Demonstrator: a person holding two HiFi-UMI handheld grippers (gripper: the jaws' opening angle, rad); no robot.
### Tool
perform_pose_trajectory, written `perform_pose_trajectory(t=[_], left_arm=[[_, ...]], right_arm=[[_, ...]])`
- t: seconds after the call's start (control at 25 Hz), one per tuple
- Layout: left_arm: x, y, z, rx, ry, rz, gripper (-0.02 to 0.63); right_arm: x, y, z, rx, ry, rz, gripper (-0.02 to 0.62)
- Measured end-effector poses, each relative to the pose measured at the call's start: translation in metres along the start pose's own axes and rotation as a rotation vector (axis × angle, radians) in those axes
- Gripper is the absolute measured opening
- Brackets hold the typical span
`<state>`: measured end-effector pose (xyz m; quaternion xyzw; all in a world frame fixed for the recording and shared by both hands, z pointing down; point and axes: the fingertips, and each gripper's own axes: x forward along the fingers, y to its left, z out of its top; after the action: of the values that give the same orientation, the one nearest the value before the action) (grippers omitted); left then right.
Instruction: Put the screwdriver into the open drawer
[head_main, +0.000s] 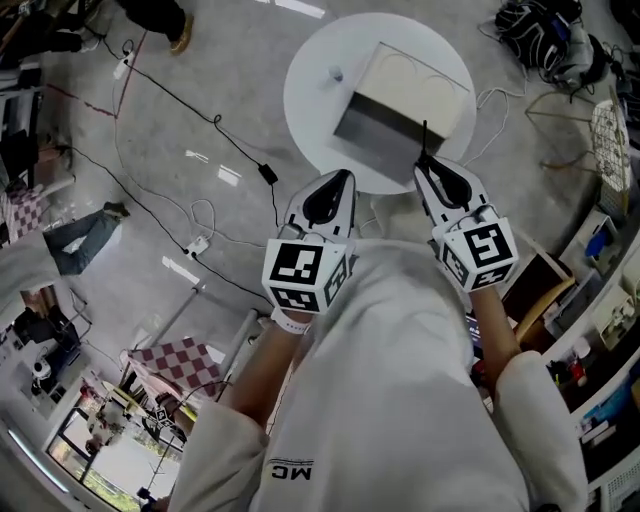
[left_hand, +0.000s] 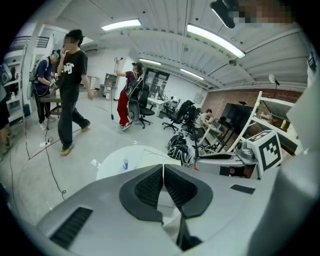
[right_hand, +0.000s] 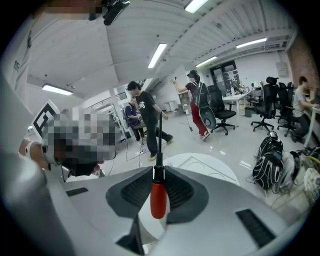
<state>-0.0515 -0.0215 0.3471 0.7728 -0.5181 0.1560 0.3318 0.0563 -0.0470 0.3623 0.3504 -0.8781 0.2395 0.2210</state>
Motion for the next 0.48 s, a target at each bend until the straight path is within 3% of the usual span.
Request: perform_pose_trajectory(t=[0.48], left_arm=[[0.022, 0.028, -0.034, -0.044, 0.062, 0.036, 0.017]], right_arm=[[0.063, -0.012, -0.049, -0.029, 0.134, 0.047, 0.127]])
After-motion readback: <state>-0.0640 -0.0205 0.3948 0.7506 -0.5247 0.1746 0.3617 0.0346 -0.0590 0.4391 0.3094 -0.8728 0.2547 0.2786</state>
